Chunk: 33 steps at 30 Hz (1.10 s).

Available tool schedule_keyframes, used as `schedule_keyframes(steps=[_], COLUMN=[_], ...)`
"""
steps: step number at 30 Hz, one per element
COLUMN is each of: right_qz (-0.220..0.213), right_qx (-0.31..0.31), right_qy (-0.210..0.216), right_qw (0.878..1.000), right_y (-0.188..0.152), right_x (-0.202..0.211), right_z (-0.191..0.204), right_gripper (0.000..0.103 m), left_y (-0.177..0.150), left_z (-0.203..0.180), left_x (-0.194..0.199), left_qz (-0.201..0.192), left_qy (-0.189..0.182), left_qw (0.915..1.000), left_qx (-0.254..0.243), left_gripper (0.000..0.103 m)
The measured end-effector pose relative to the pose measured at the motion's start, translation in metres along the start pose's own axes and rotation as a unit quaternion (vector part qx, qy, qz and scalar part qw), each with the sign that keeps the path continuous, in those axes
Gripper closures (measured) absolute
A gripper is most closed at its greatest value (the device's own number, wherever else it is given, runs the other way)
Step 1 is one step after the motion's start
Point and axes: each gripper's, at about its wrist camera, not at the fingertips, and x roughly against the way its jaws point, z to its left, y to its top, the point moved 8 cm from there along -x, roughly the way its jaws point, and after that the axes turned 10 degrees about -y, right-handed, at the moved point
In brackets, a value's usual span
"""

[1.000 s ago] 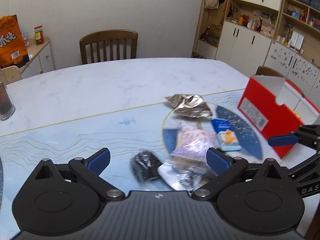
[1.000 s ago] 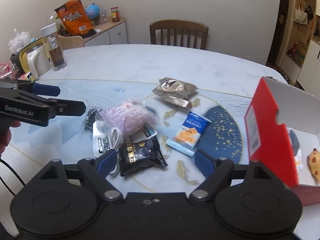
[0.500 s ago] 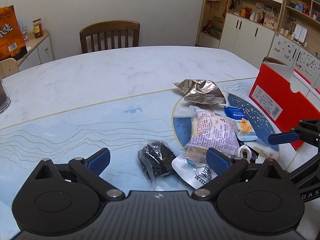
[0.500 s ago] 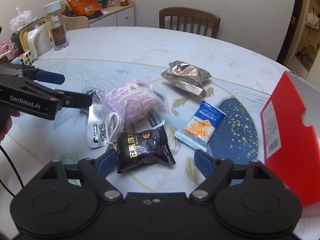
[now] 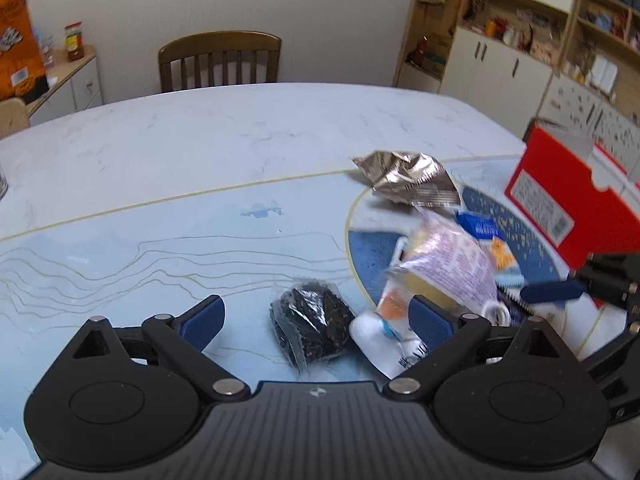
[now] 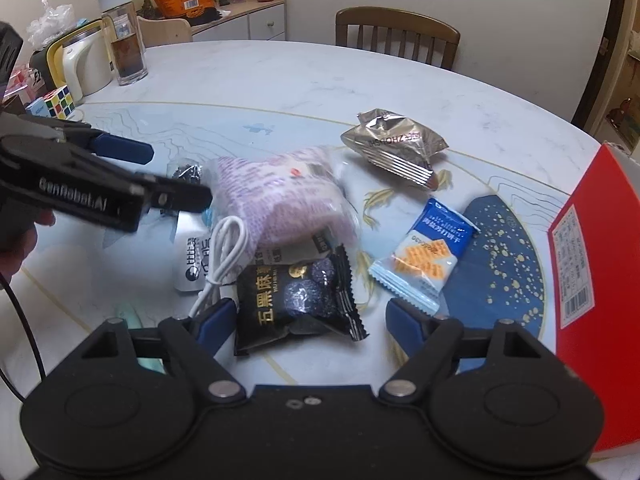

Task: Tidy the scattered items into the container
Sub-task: 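Grasp the black mesh bag with the left tool while the right tool grasps the black snack packet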

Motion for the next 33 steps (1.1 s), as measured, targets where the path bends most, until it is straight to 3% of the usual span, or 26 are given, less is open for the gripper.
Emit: schedule_keyframes(steps=[3,8,12,21,24,26,33], right_qz=[0.002,0.005,0.008,0.006,0.006,0.005,0.006], right_qx=[-0.001,-0.001,0.001,0.005,0.004,0.002,-0.002], right_qy=[0.002,0.003,0.003,0.005,0.000,-0.003,-0.015], right_qw=[1.000,1.000,1.000,1.000,1.000,1.000,1.000], right_y=[0.000,-0.001,-0.002,0.000,-0.001,-0.001,-0.004], right_x=[-0.002,-0.004,-0.007,-0.008,-0.007,-0.007,-0.003], right_z=[0.000,0.001,0.001,0.005,0.003,0.002,-0.005], right_gripper=[0.024,0.027,0.031,0.040,0.041,0.042,0.044], left_y=[0.000,-0.007,-0.009,-0.007,-0.007,-0.008,-0.012], left_z=[0.006,0.017,0.020,0.015,0.014,0.016,0.021], left_x=[0.002,-0.007,-0.009,-0.013,-0.013,-0.013,-0.006], left_qz=[-0.003,0.014,0.012,0.014,0.014,0.017,0.016], left_qy=[0.004,0.006,0.000,-0.042,-0.043,-0.040,-0.037], left_qw=[0.9999,0.9994,0.9993,0.9974,0.9971,0.9969,0.9959], left_qx=[0.009,0.032,0.037,0.058,0.061,0.066,0.080], left_gripper=[0.006,0.020,0.022,0.051,0.055,0.064,0.067])
